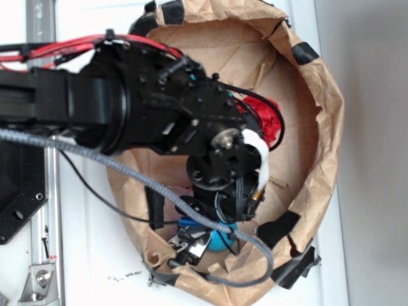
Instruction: Grab the blue ball.
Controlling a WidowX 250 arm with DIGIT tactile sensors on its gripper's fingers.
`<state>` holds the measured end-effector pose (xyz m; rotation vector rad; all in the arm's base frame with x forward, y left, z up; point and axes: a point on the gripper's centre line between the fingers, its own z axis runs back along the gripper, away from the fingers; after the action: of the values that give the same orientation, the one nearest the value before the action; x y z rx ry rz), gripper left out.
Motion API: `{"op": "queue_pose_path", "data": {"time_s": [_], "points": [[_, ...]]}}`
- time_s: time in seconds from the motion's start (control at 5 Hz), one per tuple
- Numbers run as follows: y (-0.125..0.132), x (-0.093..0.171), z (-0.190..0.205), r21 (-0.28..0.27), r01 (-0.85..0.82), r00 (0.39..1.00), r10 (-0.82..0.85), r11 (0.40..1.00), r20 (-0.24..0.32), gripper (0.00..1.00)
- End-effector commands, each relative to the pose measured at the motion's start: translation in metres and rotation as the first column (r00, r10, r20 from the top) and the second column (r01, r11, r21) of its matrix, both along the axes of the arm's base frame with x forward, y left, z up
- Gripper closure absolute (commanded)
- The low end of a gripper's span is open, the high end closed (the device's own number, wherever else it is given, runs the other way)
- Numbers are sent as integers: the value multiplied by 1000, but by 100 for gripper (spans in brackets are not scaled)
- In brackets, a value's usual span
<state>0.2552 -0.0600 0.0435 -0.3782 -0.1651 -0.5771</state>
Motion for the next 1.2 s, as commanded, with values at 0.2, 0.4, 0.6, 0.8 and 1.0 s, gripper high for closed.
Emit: {"op": "queue_pose_path", "data": {"time_s": [0.2,0.4,0.6,0.8,1.0], "points": [[-37,17,-15,85,10,991,-21,996,132,100],[-28,20,-2,81,-29,988,16,996,156,100],[-1,23,31,82,-101,973,81,992,217,100],[48,28,76,82,-265,926,229,961,300,100],[86,28,100,77,-381,882,337,921,329,100]]}}
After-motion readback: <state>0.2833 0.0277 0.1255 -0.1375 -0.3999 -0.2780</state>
